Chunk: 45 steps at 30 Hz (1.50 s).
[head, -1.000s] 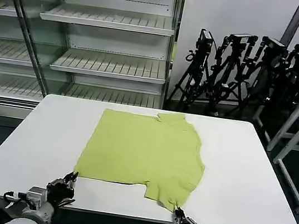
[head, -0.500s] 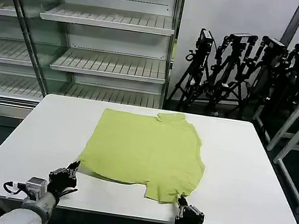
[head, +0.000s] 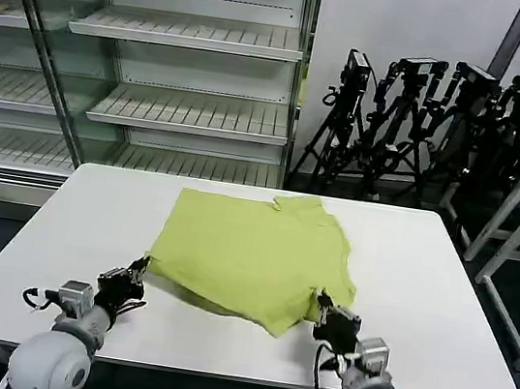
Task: Fold and organize the clothes.
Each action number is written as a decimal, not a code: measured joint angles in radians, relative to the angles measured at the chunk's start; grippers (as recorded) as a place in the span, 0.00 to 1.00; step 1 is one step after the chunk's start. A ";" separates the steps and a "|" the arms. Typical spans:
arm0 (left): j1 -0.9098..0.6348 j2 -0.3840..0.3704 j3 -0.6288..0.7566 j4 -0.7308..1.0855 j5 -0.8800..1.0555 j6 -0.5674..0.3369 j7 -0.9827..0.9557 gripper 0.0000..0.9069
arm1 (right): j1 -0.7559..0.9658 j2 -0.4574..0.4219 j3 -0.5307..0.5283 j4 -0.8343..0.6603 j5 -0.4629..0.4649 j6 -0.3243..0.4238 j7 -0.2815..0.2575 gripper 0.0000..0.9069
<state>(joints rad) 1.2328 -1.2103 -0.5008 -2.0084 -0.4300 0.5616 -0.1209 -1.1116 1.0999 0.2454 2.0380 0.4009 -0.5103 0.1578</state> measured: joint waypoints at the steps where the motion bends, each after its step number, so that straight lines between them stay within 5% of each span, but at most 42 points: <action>1: -0.010 -0.002 0.002 0.010 0.000 -0.001 0.000 0.01 | 0.019 0.000 -0.003 -0.015 0.002 0.001 -0.004 0.00; 17: -0.138 -0.011 0.030 0.160 -0.004 -0.012 0.011 0.01 | 0.193 0.011 -0.047 -0.209 -0.001 0.029 -0.049 0.00; 18: -0.144 -0.011 0.033 0.168 -0.002 -0.014 0.013 0.13 | 0.196 0.013 -0.049 -0.217 -0.003 0.029 -0.049 0.00; 19: -0.149 -0.011 0.035 0.175 0.000 -0.015 0.015 0.94 | 0.200 0.013 -0.052 -0.224 -0.006 0.029 -0.049 0.00; 20: -0.154 -0.011 0.037 0.182 0.003 -0.016 0.017 1.00 | 0.204 0.013 -0.053 -0.231 -0.008 0.029 -0.049 1.00; 45: -0.125 0.031 0.041 0.178 0.055 -0.013 0.031 1.00 | 0.100 -0.031 0.014 -0.200 0.025 -0.027 -0.034 1.00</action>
<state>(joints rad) 1.1075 -1.1795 -0.4597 -1.8302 -0.3754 0.5486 -0.0901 -1.0118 1.0692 0.2597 1.8381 0.4262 -0.5369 0.1240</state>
